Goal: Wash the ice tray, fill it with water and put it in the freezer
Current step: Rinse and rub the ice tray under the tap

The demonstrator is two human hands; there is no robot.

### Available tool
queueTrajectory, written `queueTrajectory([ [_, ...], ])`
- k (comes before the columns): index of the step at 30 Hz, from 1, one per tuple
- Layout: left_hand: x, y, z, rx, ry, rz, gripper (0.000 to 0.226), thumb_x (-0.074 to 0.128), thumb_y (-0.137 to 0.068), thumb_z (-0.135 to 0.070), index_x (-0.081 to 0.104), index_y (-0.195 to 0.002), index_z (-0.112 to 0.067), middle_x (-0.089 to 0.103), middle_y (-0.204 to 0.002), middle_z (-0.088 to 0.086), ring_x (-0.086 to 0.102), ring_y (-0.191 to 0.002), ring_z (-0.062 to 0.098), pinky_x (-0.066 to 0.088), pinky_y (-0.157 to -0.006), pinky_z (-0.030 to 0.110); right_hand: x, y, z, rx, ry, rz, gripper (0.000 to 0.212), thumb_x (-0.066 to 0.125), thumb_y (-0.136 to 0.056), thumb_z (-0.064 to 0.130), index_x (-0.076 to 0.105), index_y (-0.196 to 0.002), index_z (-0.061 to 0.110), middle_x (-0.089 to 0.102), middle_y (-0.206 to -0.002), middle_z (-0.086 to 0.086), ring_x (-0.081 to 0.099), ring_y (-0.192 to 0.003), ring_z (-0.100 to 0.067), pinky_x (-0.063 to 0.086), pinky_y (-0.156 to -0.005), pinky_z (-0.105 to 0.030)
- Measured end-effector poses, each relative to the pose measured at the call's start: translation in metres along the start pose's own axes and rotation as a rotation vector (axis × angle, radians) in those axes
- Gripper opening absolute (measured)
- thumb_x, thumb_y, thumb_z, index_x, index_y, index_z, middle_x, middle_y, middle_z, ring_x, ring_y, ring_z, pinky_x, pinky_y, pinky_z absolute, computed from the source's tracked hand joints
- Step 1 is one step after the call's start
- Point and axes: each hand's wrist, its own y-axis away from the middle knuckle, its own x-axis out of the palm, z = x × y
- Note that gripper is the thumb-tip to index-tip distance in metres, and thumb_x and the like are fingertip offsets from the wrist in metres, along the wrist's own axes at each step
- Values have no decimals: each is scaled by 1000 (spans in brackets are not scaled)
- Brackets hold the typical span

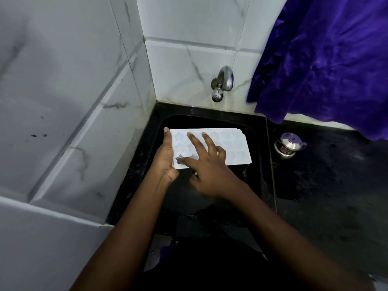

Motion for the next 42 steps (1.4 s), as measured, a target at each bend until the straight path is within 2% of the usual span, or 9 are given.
queueTrajectory([
  [4,0,4,-1,19,30,17,73,45,-99,-75,69,-129,-13,82,-104,14,82,-86,32,60,-91,54,-3,-2,6,2,-25,-73,56,57,-83,22,60,-137,37,-2,-176,-3,-12,-159,-36,9,-115,-57],
  [8,1,6,-4,10,25,41,76,43,-101,-74,68,-135,-11,82,-106,14,82,-85,29,67,-71,46,-1,-5,10,4,9,-18,58,61,-86,15,57,-141,34,-2,-176,-5,-14,-159,-36,8,-117,-56],
  [18,-1,5,-4,16,37,10,80,43,-99,-77,66,-140,-12,82,-109,14,81,-86,30,65,-76,46,-1,-4,12,10,-9,-124,53,58,-79,24,62,-131,35,10,-175,-4,-6,-159,-37,6,-115,-53],
  [23,0,4,-5,12,19,27,78,38,-101,-75,68,-133,-11,83,-100,12,82,-82,26,66,-61,40,1,-4,12,2,72,-57,61,63,-77,20,59,-136,34,5,-175,-6,-7,-159,-41,10,-117,-62],
  [27,-2,2,-5,9,-2,49,72,37,-103,-74,72,-121,-14,83,-104,14,82,-82,27,66,-61,39,-6,1,7,-26,35,-169,53,56,-76,22,63,-128,32,14,-174,-7,0,-159,-41,10,-113,-52],
  [30,-1,3,-7,1,-16,44,67,42,-99,-76,69,-118,-17,82,-105,15,82,-86,31,67,-63,44,-6,-3,8,-19,84,-54,63,61,-79,21,56,-140,35,2,-175,-6,-11,-159,-39,6,-116,-56],
  [36,-3,-1,-2,15,-18,55,81,41,-98,-79,64,-139,-13,79,-120,16,79,-101,35,61,-91,53,-6,0,8,-11,26,-116,56,58,-79,21,64,-133,34,7,-175,-6,-6,-159,-41,11,-116,-60],
  [39,-2,0,-2,3,-25,57,82,42,-96,-82,64,-138,-15,78,-124,17,79,-105,37,65,-83,54,-5,-3,7,28,48,2,64,57,-83,16,54,-143,39,-3,-175,-5,-15,-159,-38,4,-118,-58],
  [42,-2,-3,-2,6,-10,71,80,34,-100,-78,68,-130,-12,76,-126,20,80,-101,34,67,-75,51,-9,2,-1,-19,-54,-98,56,53,-80,21,65,-132,36,13,-175,-2,-4,-160,-37,6,-115,-51],
])
